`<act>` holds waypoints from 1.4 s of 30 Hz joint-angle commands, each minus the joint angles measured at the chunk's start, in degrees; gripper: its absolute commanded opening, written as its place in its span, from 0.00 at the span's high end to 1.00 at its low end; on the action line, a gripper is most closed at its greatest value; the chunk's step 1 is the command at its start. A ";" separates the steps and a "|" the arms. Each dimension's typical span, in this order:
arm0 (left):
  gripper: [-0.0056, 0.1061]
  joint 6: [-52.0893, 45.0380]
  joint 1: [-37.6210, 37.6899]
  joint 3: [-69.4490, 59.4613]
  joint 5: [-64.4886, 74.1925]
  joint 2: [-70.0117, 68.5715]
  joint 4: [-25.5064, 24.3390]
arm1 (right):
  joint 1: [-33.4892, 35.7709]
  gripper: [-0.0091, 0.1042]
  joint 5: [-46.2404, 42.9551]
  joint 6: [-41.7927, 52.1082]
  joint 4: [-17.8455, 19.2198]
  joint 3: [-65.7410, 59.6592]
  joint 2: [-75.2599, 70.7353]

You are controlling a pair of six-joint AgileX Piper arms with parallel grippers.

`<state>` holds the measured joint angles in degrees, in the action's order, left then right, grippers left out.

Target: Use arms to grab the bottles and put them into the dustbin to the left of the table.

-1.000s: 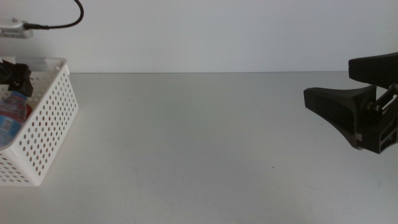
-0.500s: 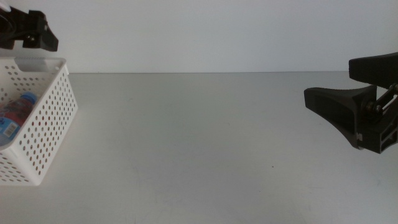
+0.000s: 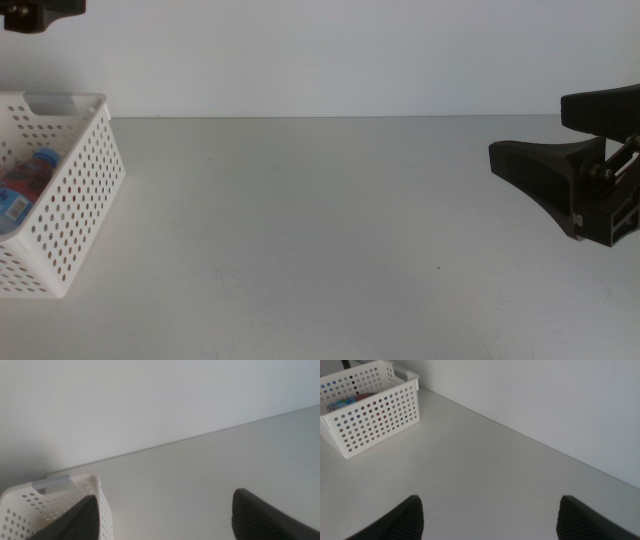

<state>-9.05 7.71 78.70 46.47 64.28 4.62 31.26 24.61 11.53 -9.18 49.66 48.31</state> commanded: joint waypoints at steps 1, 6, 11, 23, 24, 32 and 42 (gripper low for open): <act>0.17 3.99 2.14 -3.05 -9.07 -5.12 -3.53 | 0.24 0.32 -3.99 0.63 0.10 1.43 -0.56; 0.17 4.00 2.51 -7.11 -10.75 -10.18 -3.48 | 0.24 0.32 -3.99 0.63 0.10 1.43 -0.56; 0.17 4.00 2.51 -7.11 -10.46 -11.92 -3.48 | 0.24 0.32 -3.99 0.63 0.10 1.43 -0.56; 0.17 3.94 2.51 -7.11 -10.58 -9.78 -3.48 | 0.24 0.32 -3.99 0.63 0.10 1.43 -0.56; 0.17 3.94 2.51 -7.11 -10.58 -9.47 -3.48 | 0.24 0.32 -3.99 0.63 0.10 1.43 -0.56; 0.17 3.94 2.51 -7.11 -10.58 -7.11 -3.48 | 0.24 0.32 -3.99 0.63 0.10 1.32 -0.56; 0.17 3.84 2.43 -9.27 -11.36 -7.21 -3.45 | -0.77 0.32 -7.62 0.63 2.25 -1.63 -3.96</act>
<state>-5.67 9.81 67.91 40.03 59.44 1.11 31.18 22.41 11.53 -8.53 47.62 45.77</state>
